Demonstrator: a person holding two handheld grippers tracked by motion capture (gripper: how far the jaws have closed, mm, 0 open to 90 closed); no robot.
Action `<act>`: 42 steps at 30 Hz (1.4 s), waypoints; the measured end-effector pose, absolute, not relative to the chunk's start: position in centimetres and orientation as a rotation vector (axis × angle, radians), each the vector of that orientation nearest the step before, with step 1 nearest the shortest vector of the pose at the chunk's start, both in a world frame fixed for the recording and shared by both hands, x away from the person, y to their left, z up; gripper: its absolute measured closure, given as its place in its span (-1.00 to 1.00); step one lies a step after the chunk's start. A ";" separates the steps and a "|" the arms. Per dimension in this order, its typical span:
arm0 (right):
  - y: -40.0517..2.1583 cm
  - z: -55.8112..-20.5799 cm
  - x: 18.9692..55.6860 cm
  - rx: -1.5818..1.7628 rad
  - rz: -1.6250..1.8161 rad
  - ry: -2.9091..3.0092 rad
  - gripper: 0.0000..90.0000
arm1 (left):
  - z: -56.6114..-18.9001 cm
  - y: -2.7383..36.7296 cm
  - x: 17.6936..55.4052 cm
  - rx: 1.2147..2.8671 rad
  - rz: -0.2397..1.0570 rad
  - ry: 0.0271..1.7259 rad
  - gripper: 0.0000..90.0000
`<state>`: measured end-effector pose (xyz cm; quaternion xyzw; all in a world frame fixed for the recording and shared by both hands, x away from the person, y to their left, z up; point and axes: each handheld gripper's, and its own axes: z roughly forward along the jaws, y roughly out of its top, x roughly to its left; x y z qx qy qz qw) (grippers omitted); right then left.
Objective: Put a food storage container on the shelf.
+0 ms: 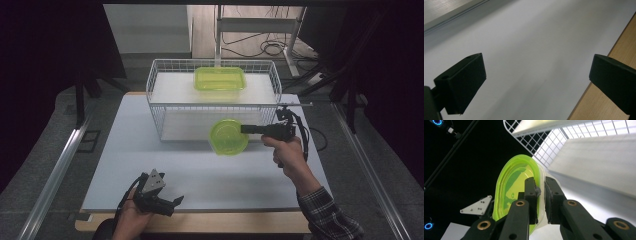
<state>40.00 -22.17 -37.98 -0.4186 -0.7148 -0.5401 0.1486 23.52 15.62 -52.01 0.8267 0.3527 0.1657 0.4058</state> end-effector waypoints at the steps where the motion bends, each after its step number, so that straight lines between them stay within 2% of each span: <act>1: -22.1 -37.7 40.1 -1.200 -1.559 -2.056 0.81 | -52.0 15.6 23.5 2.084 0.416 0.889 -0.99; 29: -19.7 -30.0 42.8 -1.206 -1.703 -2.052 0.80 | -52.1 15.5 23.5 2.092 0.418 0.875 -0.99; 42: -18.7 -27.3 45.6 -1.322 -1.803 -2.027 0.80 | -52.1 15.5 23.5 2.091 0.412 0.874 -0.99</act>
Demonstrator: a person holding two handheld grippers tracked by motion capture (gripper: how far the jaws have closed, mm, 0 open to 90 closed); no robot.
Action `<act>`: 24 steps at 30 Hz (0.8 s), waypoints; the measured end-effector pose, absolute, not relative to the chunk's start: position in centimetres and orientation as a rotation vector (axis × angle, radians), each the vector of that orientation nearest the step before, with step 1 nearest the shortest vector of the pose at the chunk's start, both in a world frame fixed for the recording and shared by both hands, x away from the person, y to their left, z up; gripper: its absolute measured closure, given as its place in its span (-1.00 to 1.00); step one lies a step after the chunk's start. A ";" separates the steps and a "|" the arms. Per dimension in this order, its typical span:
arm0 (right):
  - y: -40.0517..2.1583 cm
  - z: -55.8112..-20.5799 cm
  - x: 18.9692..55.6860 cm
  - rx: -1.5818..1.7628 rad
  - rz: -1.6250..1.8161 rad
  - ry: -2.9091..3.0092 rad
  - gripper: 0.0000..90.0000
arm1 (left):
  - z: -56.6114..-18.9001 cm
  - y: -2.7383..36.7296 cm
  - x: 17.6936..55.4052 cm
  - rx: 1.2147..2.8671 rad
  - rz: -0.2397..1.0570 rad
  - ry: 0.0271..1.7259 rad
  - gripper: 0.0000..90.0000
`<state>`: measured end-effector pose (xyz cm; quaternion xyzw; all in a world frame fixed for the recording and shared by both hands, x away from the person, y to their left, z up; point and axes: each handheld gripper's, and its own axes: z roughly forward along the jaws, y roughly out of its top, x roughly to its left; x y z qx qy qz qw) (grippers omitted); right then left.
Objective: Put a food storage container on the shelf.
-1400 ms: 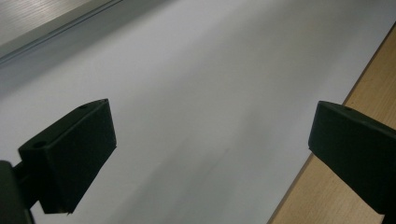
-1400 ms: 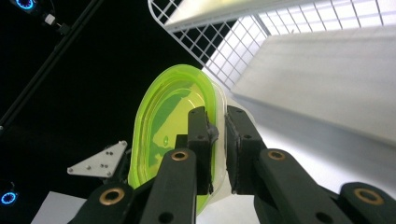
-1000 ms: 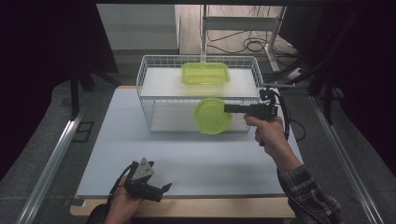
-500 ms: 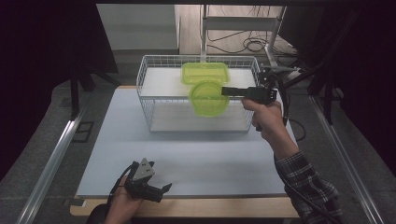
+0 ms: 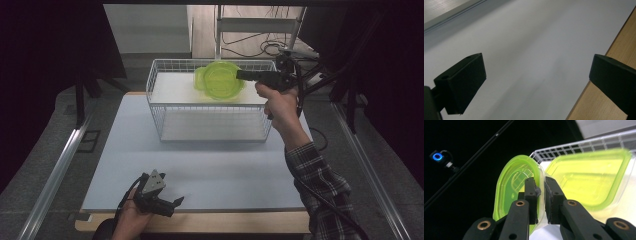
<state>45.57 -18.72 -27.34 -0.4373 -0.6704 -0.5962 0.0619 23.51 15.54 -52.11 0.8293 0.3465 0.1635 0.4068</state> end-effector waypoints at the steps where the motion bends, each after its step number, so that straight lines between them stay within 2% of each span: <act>1: -18.6 -27.2 45.8 -1.333 -1.808 -2.028 0.80 | -52.1 15.5 23.5 2.093 0.412 0.873 -0.99; 24: -16.6 -27.2 49.7 -1.510 -1.823 -2.023 0.79 | -52.2 15.4 23.5 2.106 0.407 0.861 -0.99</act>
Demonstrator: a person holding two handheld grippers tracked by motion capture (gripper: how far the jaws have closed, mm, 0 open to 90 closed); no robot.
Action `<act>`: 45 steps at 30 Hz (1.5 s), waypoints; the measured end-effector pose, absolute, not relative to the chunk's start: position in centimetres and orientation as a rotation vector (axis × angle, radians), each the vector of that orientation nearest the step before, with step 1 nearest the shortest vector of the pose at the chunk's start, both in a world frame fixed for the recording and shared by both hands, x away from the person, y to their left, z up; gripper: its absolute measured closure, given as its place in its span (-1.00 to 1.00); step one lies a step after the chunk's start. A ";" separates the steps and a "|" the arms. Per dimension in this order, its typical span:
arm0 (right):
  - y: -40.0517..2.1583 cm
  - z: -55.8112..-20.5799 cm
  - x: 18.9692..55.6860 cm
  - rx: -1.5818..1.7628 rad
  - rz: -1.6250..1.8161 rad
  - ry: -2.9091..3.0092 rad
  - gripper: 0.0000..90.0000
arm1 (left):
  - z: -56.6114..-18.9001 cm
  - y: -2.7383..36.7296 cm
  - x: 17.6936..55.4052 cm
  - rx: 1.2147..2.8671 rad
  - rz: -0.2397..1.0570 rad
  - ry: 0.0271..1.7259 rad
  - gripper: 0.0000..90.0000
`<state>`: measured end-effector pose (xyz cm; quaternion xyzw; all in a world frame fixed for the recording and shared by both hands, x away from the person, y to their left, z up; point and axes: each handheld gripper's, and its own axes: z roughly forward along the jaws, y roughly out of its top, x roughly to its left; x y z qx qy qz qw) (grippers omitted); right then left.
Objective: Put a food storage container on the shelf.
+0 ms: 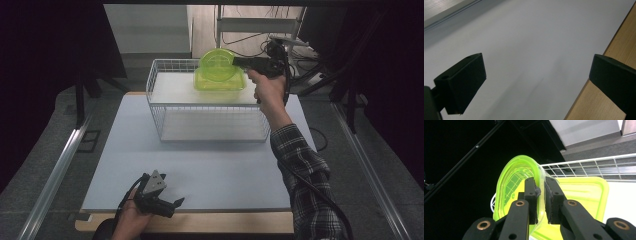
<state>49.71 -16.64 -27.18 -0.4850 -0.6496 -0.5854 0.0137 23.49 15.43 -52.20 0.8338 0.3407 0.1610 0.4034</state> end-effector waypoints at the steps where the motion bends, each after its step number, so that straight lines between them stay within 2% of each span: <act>1: -16.6 -27.2 49.7 -1.518 -1.824 -2.022 0.78 | -52.2 15.4 23.5 2.110 0.407 0.858 -0.99; 7: -16.0 -26.9 49.7 -1.580 -1.802 -2.148 0.62 | -52.2 15.4 23.5 2.120 0.407 0.853 -0.99; 19: -15.5 -26.8 50.2 -1.642 -1.781 -2.265 0.50 | -52.2 15.4 23.5 2.125 0.407 0.848 -0.99; 23: -15.5 -26.9 50.1 -1.623 -1.784 -2.286 0.32 | -52.2 15.4 23.5 2.125 0.407 0.847 -0.99; 28: -16.0 -27.0 49.9 -1.528 -1.809 -2.284 -0.12 | -52.2 15.4 23.5 2.126 0.407 0.846 -0.99; 31: -16.3 -27.1 49.4 -1.476 -1.818 -2.311 -0.30 | -52.2 15.3 23.5 2.128 0.409 0.845 -0.99; 35: -16.6 -27.5 48.6 -1.428 -1.812 -2.354 -0.42 | -52.3 15.3 23.5 2.130 0.412 0.846 -0.99; 45: -17.2 -28.5 46.8 -1.334 -1.819 -2.445 -0.56 | -52.0 15.3 23.3 2.081 0.401 0.829 -0.98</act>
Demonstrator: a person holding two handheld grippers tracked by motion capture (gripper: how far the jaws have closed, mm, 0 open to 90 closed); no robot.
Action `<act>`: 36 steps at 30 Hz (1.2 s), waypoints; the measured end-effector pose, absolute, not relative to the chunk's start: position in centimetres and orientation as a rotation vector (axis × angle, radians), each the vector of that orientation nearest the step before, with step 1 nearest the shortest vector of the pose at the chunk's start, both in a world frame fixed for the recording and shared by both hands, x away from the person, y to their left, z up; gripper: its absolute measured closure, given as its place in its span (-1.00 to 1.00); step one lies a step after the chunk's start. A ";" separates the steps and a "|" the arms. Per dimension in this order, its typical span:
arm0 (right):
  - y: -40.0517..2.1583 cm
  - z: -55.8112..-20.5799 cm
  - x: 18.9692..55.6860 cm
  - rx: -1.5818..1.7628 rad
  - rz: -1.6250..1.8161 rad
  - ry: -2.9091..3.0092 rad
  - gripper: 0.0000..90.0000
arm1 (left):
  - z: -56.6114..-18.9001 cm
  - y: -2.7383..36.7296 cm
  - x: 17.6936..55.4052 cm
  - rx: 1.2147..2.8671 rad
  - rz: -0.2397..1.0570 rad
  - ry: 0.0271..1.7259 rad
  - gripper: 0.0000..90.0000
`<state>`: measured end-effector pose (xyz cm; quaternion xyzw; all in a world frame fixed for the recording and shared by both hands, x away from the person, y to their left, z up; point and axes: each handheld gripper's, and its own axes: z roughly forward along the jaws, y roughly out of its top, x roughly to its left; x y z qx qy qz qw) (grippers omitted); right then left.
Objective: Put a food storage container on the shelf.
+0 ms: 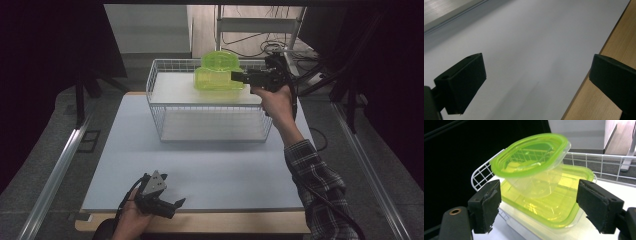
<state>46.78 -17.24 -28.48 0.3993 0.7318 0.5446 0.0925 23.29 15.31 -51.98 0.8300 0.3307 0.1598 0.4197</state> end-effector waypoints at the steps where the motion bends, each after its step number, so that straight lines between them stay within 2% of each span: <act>1: -17.2 -28.6 46.6 1.173 1.612 2.177 -0.57 | -52.0 15.3 23.3 2.079 0.397 0.832 -0.98; 6: -17.3 -29.2 45.6 1.139 1.608 2.196 -0.59 | -51.9 15.5 23.4 2.046 0.339 0.850 -0.98; 15: -17.4 -30.4 43.9 1.085 1.617 2.240 -0.63 | -51.6 16.0 23.4 1.971 0.342 0.848 -0.98; 20: -17.5 -31.0 43.0 1.039 1.605 2.246 -0.67 | -51.4 16.4 23.5 1.927 0.293 0.869 -1.00; 27: -17.6 -32.0 41.8 0.975 1.576 2.260 -0.73 | -51.5 16.5 23.4 1.904 0.346 0.837 -1.00; 36: -17.5 -34.0 40.2 0.864 1.507 2.295 -0.85 | -51.6 16.4 23.5 1.904 0.323 0.841 -1.00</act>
